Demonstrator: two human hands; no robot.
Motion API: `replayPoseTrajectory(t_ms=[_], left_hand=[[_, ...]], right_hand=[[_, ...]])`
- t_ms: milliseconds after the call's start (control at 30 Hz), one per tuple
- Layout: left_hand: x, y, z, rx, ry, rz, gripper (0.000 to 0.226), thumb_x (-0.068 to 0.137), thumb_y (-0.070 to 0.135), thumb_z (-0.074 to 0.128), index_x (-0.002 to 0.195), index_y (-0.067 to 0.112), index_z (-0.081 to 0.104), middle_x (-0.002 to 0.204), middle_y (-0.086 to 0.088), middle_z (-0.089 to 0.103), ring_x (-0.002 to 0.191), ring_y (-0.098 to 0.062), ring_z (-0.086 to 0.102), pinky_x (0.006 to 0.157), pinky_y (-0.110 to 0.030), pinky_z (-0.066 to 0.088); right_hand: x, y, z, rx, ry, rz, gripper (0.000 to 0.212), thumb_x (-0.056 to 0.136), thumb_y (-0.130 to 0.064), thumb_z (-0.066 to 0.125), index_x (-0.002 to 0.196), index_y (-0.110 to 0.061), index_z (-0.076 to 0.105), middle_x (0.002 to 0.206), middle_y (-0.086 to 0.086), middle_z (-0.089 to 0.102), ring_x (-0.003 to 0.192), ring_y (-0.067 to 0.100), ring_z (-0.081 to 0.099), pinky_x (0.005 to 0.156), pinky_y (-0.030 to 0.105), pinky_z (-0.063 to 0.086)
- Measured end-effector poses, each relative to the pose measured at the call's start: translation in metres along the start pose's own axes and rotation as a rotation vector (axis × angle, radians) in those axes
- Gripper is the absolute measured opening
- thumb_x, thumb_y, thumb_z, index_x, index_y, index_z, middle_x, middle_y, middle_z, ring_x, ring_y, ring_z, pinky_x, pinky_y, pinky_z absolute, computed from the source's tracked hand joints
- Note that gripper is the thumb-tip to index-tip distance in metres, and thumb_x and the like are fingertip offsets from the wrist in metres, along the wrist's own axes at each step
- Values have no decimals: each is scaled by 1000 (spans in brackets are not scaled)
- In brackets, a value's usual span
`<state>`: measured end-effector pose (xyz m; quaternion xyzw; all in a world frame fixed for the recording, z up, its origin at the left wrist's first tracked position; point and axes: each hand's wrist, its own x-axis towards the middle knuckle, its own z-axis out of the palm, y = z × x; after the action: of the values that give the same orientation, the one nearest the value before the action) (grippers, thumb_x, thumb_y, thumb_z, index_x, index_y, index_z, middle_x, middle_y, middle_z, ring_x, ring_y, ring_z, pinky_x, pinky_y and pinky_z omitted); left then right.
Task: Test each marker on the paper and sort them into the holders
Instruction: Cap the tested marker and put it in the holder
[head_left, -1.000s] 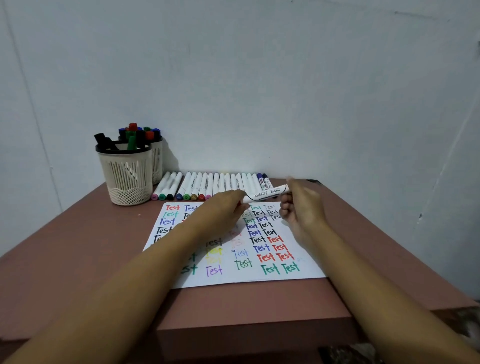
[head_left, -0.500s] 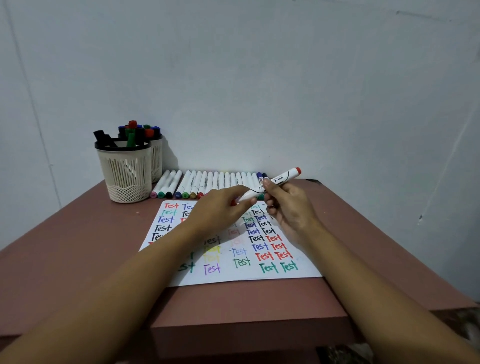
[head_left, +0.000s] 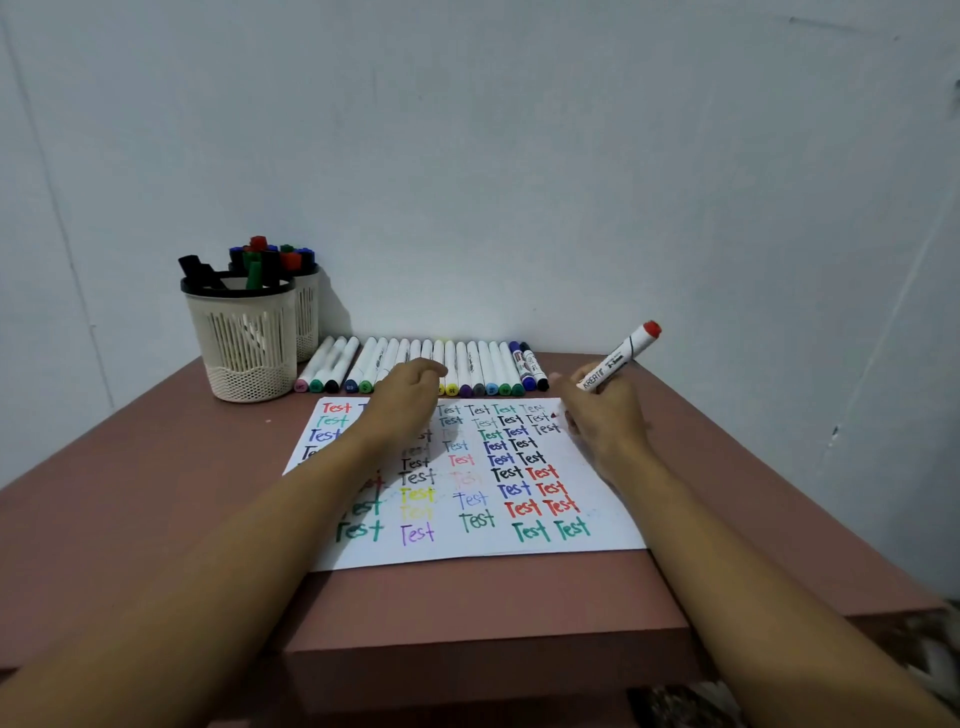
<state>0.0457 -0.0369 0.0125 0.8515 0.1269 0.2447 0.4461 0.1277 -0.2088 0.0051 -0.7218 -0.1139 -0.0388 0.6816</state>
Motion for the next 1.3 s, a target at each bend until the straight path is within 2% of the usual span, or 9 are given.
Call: replayPoseTrajectory(t_ms=[67, 133, 300, 500, 633, 733, 1100, 1200, 1300], left_hand=[[1, -4, 1, 36, -26, 6, 39, 97, 11, 31, 131, 11, 48, 110, -7, 60, 89, -18, 54, 74, -24, 40], [2, -8, 1, 43, -44, 7, 37, 97, 13, 35, 133, 15, 46, 87, 1, 56, 68, -12, 49, 59, -23, 39], [3, -12, 1, 66, -63, 38, 35, 95, 16, 46, 130, 18, 45, 101, -1, 55, 84, -15, 51, 66, -18, 41], [3, -11, 1, 68, -70, 39, 34, 93, 16, 49, 127, 18, 47, 101, -1, 54, 84, -15, 51, 64, -14, 40], [4, -13, 2, 98, -77, 38, 28, 93, 17, 49, 121, 19, 52, 105, 0, 56, 90, -15, 52, 69, -24, 42], [5, -13, 2, 103, -81, 39, 22, 92, 16, 50, 114, 18, 55, 105, 1, 55, 95, -15, 51, 78, -23, 37], [6, -14, 3, 95, -86, 62, 12, 91, 12, 50, 100, 19, 54, 101, 2, 56, 95, -13, 51, 79, -23, 37], [6, -15, 2, 99, -90, 66, 12, 92, 12, 50, 100, 19, 55, 101, 2, 57, 96, -13, 52, 79, -23, 37], [6, -16, 3, 102, -94, 73, 12, 91, 11, 50, 99, 19, 55, 102, 1, 57, 97, -14, 52, 80, -23, 38]], right_hand=[[0, 3, 2, -50, 3, 2, 22, 83, -12, 68, 69, -17, 51, 62, 3, 55, 54, 15, 48, 54, 31, 45], [-2, 3, 3, -106, -4, 11, 21, 82, -8, 66, 70, -17, 52, 63, 2, 55, 52, 13, 49, 54, 30, 47], [-1, 3, 3, -166, -12, 23, 18, 78, -7, 67, 70, -16, 53, 63, 4, 57, 49, 13, 52, 48, 26, 41], [-2, 4, 4, -162, -36, 32, 15, 77, -5, 67, 71, -13, 56, 61, 8, 61, 49, 16, 53, 56, 30, 47], [-4, 2, 5, -202, -34, 14, 12, 80, -6, 66, 77, -11, 56, 66, 6, 59, 51, 14, 54, 48, 25, 43], [-4, 2, 5, -207, -23, -3, 13, 81, -8, 66, 76, -11, 55, 67, 4, 58, 53, 14, 54, 49, 26, 43], [-5, 2, 4, -212, -38, -9, 19, 84, -12, 65, 71, -15, 52, 68, 4, 59, 58, 16, 56, 56, 31, 48], [-3, 2, 3, -168, 25, -5, 19, 85, -16, 66, 72, -18, 52, 66, 2, 58, 53, 14, 54, 54, 31, 45], [-4, 1, 2, -185, 66, -17, 21, 85, -16, 66, 72, -17, 50, 70, 1, 59, 60, 14, 59, 61, 33, 52]])
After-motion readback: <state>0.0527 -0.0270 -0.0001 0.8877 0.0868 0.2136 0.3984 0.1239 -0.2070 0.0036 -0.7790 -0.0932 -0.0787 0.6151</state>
